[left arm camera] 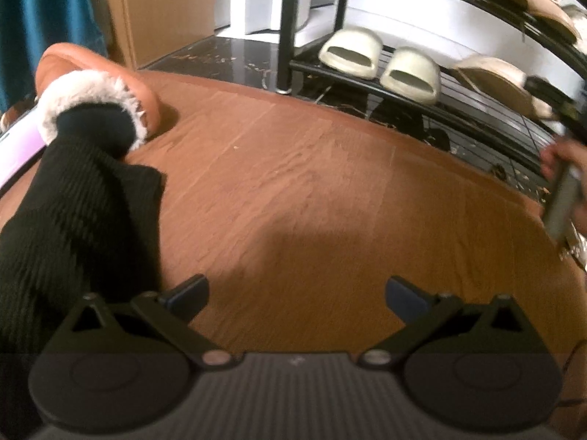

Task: Organize scattered shoes
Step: 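Lift and carry the slipper pair with the right gripper into the rack's lower shelf, then lower the slipper pair onto the shelf beside the green slides, open right gripper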

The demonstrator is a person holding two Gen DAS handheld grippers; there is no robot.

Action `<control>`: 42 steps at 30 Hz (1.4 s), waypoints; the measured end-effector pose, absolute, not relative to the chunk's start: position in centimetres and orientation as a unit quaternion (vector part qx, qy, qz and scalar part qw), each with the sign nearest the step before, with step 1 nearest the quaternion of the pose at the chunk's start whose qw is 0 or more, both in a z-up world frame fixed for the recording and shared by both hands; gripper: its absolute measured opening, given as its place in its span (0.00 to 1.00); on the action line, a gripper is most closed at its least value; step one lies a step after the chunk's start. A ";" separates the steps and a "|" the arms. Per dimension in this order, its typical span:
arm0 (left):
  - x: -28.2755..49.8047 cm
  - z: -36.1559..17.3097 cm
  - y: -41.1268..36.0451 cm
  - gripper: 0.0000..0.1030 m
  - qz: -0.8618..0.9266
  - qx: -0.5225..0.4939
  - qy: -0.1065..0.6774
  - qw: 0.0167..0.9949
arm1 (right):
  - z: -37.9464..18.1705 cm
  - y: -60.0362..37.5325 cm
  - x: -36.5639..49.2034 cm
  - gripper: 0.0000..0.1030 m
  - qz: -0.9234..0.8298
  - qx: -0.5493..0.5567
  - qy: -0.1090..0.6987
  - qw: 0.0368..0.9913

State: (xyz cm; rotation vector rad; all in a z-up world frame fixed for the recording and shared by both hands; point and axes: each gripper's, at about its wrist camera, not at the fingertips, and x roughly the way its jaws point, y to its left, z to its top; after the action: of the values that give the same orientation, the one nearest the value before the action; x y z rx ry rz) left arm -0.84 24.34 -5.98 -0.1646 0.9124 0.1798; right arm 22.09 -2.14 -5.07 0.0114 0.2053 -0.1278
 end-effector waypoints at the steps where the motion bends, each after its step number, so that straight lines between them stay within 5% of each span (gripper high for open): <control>1: -0.7 -6.0 24.2 0.99 0.084 -0.076 0.441 0.890 | -5.3 -2.0 22.7 0.35 -0.064 0.007 0.100 0.993; 26: -0.6 -6.2 24.2 0.99 0.077 -0.084 0.447 0.887 | -12.2 1.2 25.8 0.39 -0.062 -0.039 0.139 0.988; 42: -0.7 -6.0 24.1 0.99 0.078 -0.085 0.441 0.890 | -13.0 0.5 26.0 0.51 -0.063 -0.008 0.177 0.982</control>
State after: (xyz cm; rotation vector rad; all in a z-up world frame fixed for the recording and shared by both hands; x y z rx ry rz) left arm -0.71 24.13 -6.02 -0.1756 0.9169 0.1621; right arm 26.01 0.48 -13.02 -0.0151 0.3561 -0.1272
